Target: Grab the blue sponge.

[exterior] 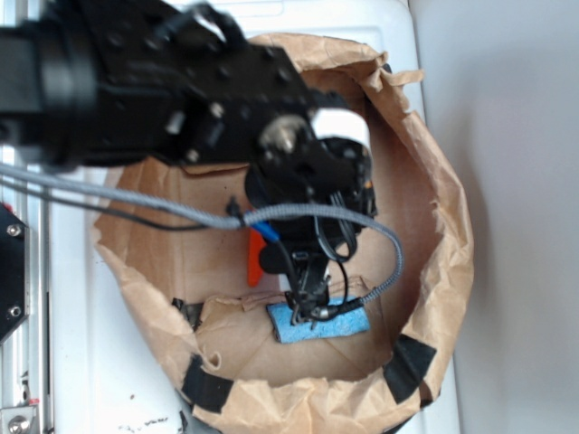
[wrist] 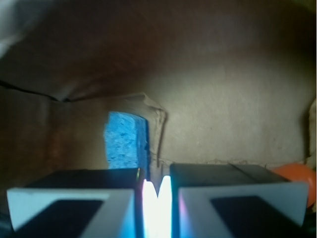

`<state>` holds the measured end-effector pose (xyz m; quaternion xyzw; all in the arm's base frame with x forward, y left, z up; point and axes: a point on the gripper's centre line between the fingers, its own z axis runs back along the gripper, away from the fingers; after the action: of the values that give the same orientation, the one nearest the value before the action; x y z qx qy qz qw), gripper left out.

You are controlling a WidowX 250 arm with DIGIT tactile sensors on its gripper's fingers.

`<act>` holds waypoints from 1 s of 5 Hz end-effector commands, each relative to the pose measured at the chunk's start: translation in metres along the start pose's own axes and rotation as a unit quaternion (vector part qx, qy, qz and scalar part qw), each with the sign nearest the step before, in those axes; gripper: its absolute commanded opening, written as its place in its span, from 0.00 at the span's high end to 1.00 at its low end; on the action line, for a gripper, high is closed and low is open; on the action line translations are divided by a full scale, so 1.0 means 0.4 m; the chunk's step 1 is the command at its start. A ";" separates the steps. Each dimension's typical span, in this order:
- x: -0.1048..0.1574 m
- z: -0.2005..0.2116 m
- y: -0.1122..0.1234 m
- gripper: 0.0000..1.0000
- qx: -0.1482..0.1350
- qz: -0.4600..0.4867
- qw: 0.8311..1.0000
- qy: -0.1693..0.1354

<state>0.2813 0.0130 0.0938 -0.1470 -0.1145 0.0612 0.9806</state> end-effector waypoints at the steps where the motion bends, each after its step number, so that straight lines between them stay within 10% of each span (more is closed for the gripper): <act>1: 0.000 -0.003 -0.029 0.00 -0.012 -0.037 0.999 -0.029; 5: 0.026 -0.182 -0.067 0.00 0.029 -0.046 0.999 0.007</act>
<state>0.3060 -0.0260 0.0291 -0.1128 -0.1010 0.0299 0.9880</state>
